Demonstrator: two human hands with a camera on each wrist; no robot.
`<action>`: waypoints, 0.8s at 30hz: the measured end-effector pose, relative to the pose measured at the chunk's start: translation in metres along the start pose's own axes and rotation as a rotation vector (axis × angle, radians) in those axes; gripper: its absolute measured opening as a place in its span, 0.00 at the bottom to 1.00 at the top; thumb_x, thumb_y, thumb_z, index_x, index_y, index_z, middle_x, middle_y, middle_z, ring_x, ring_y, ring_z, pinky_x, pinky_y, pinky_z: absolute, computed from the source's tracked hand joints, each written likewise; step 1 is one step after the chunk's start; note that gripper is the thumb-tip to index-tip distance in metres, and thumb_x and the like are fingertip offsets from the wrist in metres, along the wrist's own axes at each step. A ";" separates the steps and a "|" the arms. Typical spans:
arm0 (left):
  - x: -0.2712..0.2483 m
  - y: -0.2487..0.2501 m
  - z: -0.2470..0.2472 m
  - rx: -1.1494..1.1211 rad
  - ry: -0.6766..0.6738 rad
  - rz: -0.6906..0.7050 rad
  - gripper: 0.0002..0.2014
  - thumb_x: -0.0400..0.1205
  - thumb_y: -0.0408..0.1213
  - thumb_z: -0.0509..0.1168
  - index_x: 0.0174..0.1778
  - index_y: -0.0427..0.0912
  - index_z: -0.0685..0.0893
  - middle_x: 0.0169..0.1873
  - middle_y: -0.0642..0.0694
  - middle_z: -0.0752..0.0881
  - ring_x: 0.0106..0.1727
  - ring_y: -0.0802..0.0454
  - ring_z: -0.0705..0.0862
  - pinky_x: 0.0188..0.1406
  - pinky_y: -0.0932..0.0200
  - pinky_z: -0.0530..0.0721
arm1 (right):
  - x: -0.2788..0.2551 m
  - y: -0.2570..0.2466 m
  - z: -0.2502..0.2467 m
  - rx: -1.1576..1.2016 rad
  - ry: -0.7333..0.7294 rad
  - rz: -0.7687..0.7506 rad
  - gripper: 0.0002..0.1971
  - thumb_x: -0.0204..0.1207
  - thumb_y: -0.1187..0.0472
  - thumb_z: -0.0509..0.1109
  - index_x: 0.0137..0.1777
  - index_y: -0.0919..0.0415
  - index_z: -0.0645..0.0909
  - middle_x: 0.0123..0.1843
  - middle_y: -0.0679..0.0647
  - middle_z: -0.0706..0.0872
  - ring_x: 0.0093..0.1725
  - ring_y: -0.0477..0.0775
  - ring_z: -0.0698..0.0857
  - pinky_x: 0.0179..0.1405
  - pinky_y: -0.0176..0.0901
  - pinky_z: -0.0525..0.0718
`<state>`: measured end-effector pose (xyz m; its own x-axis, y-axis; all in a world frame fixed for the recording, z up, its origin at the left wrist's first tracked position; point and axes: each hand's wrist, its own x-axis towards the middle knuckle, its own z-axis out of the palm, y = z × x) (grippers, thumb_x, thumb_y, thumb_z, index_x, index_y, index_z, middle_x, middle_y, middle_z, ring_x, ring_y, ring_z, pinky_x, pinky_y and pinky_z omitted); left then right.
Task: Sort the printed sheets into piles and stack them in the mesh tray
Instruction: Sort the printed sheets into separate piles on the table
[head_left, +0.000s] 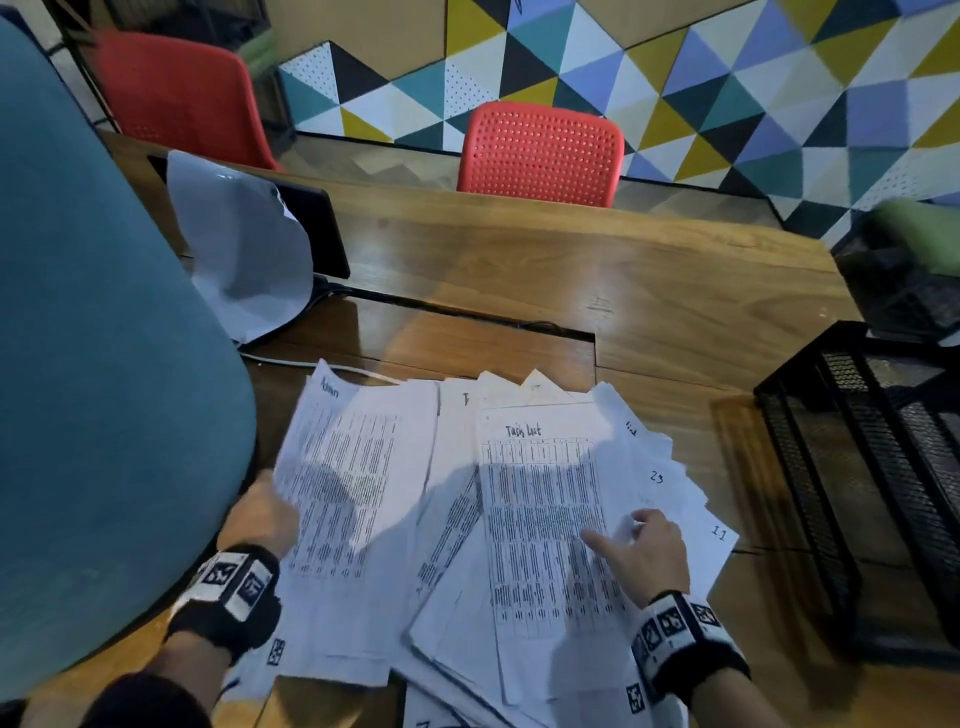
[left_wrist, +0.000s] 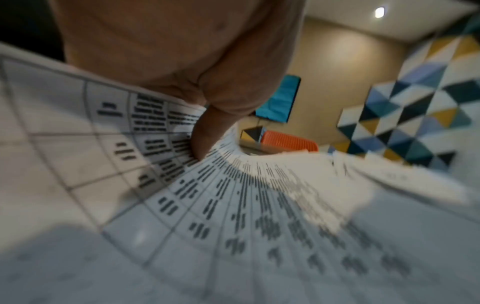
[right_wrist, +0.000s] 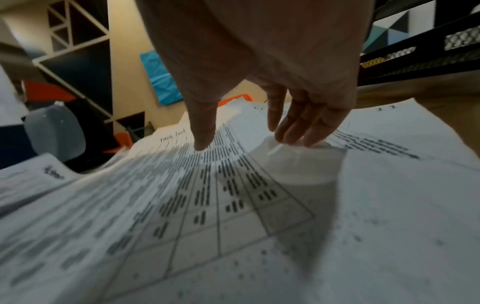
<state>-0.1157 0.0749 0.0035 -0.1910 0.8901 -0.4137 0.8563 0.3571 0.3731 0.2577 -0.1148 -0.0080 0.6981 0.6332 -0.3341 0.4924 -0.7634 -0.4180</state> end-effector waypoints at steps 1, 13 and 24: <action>0.000 -0.003 0.005 0.072 0.010 -0.012 0.19 0.82 0.29 0.61 0.70 0.31 0.75 0.63 0.27 0.83 0.64 0.30 0.83 0.64 0.42 0.80 | 0.000 -0.002 0.002 -0.015 -0.014 0.002 0.43 0.62 0.37 0.79 0.68 0.67 0.72 0.62 0.62 0.80 0.63 0.62 0.79 0.65 0.56 0.79; -0.090 0.084 0.071 0.060 0.094 0.640 0.24 0.84 0.31 0.63 0.77 0.38 0.69 0.69 0.43 0.77 0.66 0.51 0.78 0.72 0.57 0.75 | 0.014 0.004 -0.003 0.026 -0.004 0.137 0.45 0.52 0.41 0.85 0.65 0.63 0.72 0.61 0.64 0.81 0.60 0.67 0.80 0.60 0.57 0.81; -0.098 0.131 0.106 0.071 -0.196 0.411 0.11 0.88 0.45 0.53 0.59 0.44 0.76 0.44 0.51 0.85 0.40 0.55 0.82 0.30 0.65 0.73 | -0.002 0.025 -0.035 0.379 -0.010 0.039 0.06 0.72 0.68 0.71 0.35 0.60 0.80 0.31 0.56 0.83 0.34 0.59 0.80 0.35 0.47 0.77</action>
<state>0.0662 0.0043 0.0045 0.2599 0.8809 -0.3956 0.8742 -0.0406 0.4839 0.2866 -0.1393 0.0114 0.7067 0.6070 -0.3635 0.2370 -0.6872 -0.6867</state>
